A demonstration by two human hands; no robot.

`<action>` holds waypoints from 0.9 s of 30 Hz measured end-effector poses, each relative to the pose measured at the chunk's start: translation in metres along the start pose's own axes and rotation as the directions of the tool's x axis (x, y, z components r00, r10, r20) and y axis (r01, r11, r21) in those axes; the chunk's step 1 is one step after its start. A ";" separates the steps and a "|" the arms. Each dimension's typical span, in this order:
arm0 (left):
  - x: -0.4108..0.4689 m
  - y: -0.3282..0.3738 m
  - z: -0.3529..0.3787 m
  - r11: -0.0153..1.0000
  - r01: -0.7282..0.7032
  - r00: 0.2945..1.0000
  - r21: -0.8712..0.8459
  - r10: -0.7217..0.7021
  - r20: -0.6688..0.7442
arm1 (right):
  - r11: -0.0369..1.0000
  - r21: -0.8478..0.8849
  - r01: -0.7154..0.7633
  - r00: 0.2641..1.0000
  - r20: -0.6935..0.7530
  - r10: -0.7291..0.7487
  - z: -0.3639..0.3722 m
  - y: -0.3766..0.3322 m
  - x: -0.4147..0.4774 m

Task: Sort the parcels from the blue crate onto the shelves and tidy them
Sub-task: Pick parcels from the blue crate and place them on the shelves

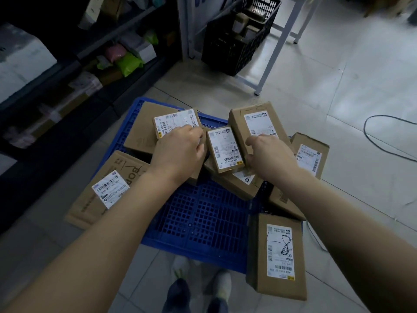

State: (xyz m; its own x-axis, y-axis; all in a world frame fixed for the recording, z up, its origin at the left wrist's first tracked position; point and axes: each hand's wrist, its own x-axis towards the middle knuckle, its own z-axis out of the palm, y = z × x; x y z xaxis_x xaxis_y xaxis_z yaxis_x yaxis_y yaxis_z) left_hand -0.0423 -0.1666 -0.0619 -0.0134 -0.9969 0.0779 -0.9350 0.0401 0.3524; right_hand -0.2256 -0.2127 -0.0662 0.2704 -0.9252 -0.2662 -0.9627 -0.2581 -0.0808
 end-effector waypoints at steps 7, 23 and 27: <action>0.007 0.002 0.029 0.999 0.033 0.998 -0.008 -0.033 0.055 | 0.997 0.071 0.009 0.999 0.052 -0.012 0.023 0.009 0.020; 0.006 -0.032 0.067 0.998 0.057 0.995 -0.011 -0.056 0.079 | 0.981 0.129 -0.142 0.973 0.200 0.114 0.098 -0.023 0.060; 0.004 -0.040 0.074 0.998 0.056 0.995 -0.009 -0.055 0.082 | 0.967 0.132 -0.218 0.961 0.202 0.190 0.109 -0.026 0.067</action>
State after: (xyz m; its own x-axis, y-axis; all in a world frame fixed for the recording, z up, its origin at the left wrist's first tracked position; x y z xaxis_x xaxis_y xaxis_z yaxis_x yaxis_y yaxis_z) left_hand -0.0313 -0.1774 -0.1445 0.0092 -0.9998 -0.0181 -0.9312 -0.0152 0.3642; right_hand -0.1813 -0.2381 -0.1863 0.0786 -0.8819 -0.4648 -0.9891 -0.0109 -0.1466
